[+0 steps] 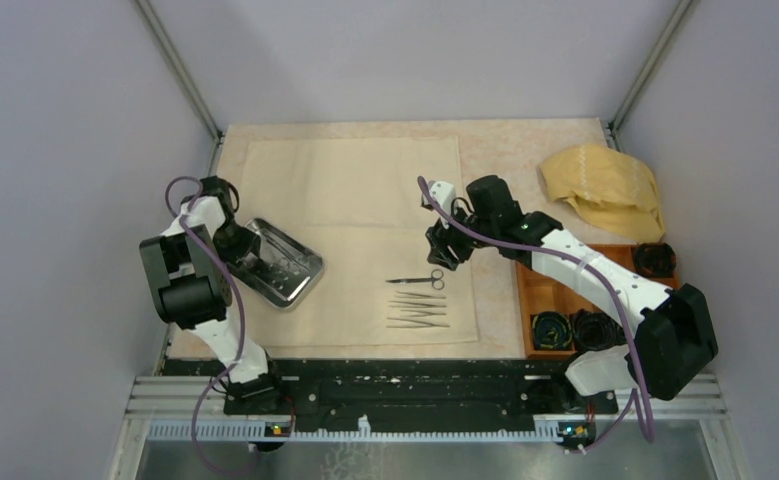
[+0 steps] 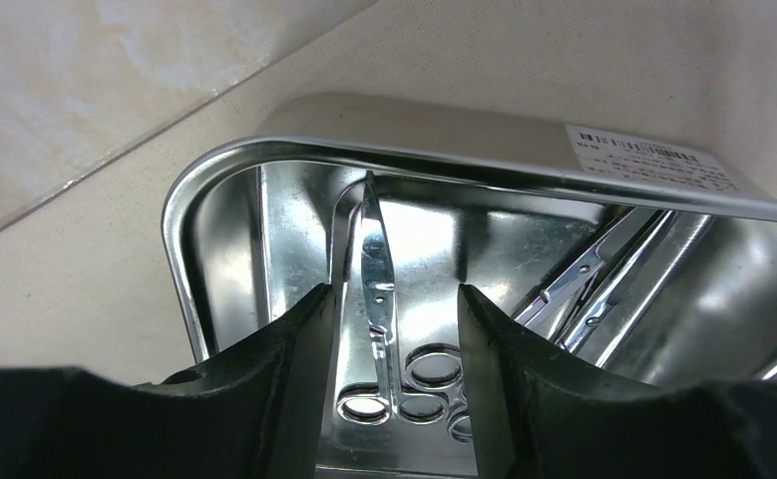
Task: Open and lay out the surgical kit
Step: Pick up the medical item from the container.
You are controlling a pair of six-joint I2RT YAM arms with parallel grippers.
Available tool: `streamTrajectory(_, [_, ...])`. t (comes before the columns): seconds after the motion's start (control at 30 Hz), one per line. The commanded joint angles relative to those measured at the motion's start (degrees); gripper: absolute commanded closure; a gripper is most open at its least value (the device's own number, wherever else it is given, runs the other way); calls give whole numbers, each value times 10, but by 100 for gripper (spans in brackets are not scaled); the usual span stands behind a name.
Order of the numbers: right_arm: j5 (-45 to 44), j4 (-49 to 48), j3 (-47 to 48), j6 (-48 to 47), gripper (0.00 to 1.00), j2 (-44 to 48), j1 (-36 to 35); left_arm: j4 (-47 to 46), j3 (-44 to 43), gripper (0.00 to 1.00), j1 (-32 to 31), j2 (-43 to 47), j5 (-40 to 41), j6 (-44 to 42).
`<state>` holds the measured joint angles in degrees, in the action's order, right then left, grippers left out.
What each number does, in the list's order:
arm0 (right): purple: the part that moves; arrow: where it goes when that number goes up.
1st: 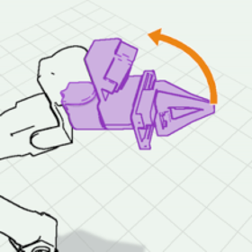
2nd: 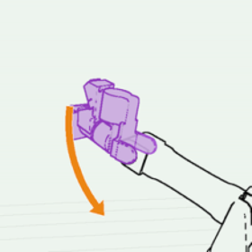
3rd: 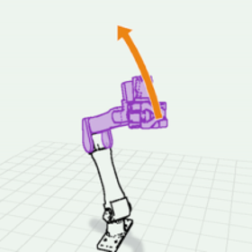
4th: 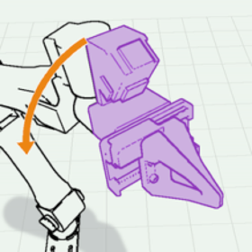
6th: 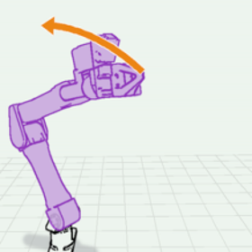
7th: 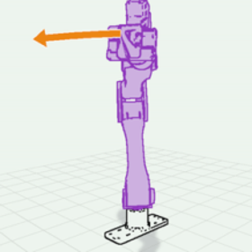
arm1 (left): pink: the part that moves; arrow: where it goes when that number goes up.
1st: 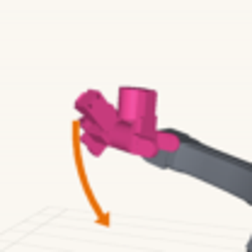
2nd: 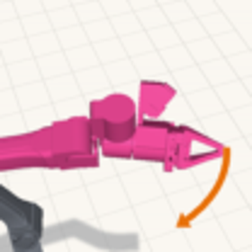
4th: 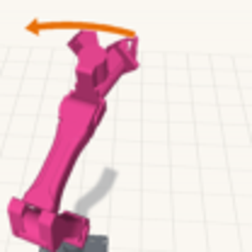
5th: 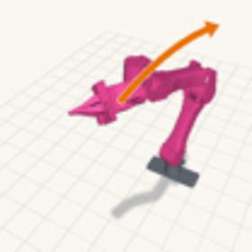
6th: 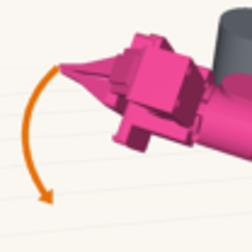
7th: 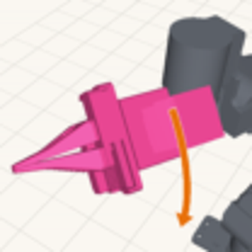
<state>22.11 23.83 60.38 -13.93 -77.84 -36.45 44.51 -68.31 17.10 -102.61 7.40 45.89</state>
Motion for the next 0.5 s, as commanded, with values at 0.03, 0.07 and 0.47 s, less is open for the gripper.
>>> streamTrajectory(0.03, [-4,0,19,-11,47,18,7,10,-22,46,2,2,20,23])
streamTrajectory(0.07, [-4,1,20,-12,47,17,7,10,-15,46,2,1,19,28])
streamTrajectory(0.47, [0,7,29,-11,47,13,7,-12,7,63,2,-23,14,46])
